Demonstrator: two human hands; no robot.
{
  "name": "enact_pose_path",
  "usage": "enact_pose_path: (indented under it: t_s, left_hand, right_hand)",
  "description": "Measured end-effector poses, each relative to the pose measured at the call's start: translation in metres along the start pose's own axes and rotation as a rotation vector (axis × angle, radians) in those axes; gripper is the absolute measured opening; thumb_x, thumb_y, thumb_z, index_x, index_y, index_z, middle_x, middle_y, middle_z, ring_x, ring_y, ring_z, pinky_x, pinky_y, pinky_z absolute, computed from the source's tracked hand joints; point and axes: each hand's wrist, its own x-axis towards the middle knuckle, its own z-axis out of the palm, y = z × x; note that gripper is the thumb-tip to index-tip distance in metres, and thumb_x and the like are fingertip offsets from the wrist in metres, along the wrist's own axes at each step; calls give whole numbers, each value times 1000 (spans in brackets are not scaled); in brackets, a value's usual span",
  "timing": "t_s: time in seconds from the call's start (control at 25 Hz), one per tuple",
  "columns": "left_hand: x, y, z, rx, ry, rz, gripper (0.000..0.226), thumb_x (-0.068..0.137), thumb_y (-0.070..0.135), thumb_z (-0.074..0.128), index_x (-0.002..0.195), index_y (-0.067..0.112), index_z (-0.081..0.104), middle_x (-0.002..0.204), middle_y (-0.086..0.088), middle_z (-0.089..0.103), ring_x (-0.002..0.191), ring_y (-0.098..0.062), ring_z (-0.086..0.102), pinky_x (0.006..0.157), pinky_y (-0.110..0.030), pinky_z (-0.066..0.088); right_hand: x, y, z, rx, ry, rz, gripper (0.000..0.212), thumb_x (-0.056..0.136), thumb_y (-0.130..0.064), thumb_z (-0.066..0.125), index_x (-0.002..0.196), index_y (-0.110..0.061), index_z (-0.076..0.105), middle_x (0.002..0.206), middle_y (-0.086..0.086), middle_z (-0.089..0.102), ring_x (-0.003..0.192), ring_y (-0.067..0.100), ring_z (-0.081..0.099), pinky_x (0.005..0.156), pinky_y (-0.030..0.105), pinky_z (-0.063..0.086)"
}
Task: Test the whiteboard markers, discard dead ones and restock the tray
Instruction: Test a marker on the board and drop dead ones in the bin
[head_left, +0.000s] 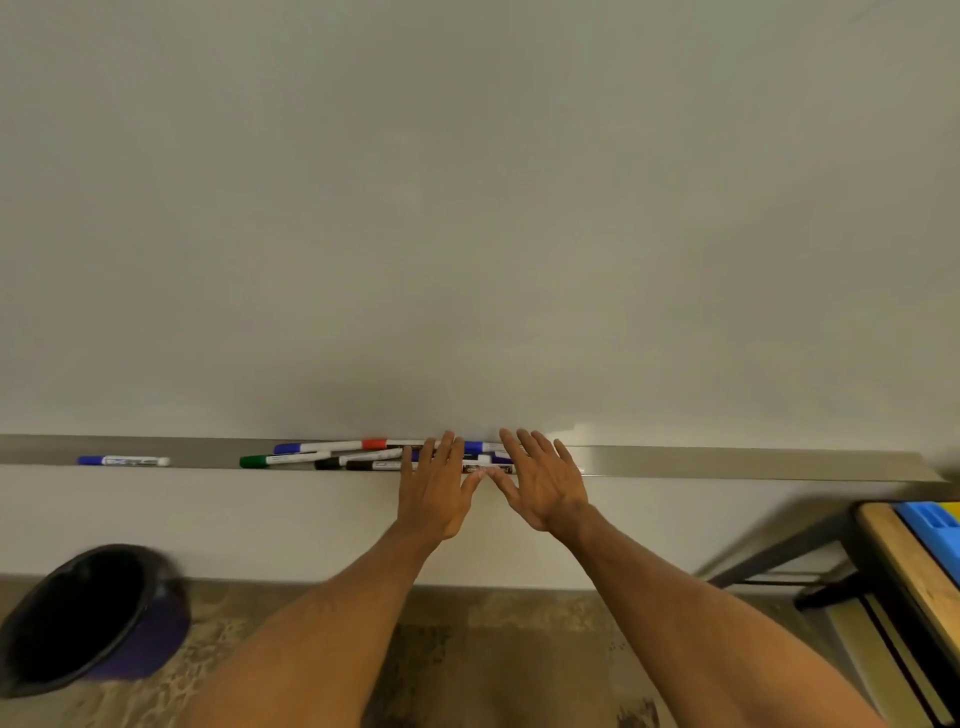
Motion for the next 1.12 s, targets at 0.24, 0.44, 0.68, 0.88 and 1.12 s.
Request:
enact_pose_path:
  t_s: [0.24,0.44,0.68,0.88,1.12]
  left_hand:
    - [16,35,24,15,-85,16,63,100,49,21,153,21,0,161,-1,-4,147,-24,-4,119,-48,4]
    - [22,43,46,42,-139,44,63,101,48,20,151,24,-8,159,0,-13,146,-23,-13,119,-46,-3]
    - [22,39,63,82,-97,51,69,98,55,21,149,27,-16,156,3,-23,144,-24,-21,117,-48,-8]
    - [20,39,64,87,-89,56,67,97,56,21,149,31,-15,157,4,-22,144,-23,-20,116,-47,-12]
    - [24,38,56,46,-57,75,65,100,49,27,151,27,-8,160,4,-10,147,-20,-9,117,-42,-7]
  right_hand:
    - [1,28,18,23,20,-4,58,97,-56,19,143,-21,26,145,3,37,132,23,35,113,42,27]
    - [9,41,30,9,22,5,38,100,-32,39,135,-17,37,138,6,44,123,24,43,107,37,34]
    - [26,47,28,-22,23,9,57,91,-22,61,139,-19,31,139,9,42,125,26,41,104,36,37]
    - [33,49,30,4,31,47,55,89,-24,64,135,-21,35,135,7,46,121,24,44,101,36,40]
    - [35,53,25,18,66,45,50,87,-22,65,131,-20,41,132,6,48,119,23,44,101,36,40]
